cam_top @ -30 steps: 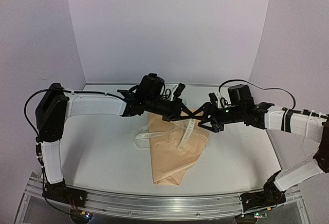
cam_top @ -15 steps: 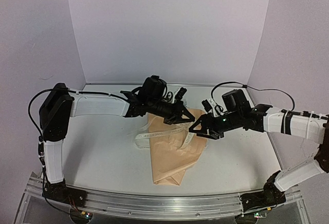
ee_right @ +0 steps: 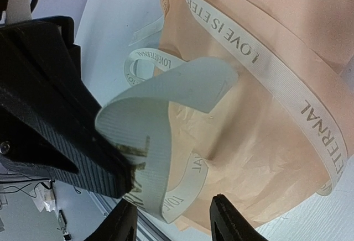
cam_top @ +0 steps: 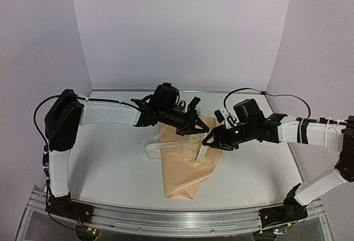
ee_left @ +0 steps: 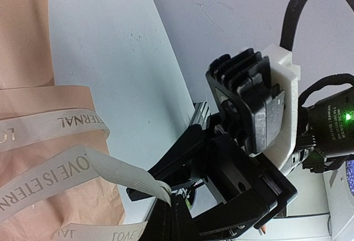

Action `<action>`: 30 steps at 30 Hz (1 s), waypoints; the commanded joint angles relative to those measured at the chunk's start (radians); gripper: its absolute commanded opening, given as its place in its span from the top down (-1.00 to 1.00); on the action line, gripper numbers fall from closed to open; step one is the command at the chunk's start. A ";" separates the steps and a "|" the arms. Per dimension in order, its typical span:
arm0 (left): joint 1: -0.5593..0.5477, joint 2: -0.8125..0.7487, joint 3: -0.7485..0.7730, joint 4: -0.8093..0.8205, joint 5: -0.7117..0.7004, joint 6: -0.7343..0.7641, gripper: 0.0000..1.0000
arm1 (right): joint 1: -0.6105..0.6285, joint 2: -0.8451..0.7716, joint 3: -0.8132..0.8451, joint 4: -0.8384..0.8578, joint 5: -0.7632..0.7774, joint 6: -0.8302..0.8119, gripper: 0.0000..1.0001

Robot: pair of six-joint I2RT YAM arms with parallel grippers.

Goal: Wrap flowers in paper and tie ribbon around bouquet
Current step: Cross the ribbon over the folded bouquet.

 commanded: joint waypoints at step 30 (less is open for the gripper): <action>0.152 0.011 0.223 -0.675 -0.583 0.688 -0.06 | 0.013 -0.160 0.059 -0.485 0.151 -0.082 1.00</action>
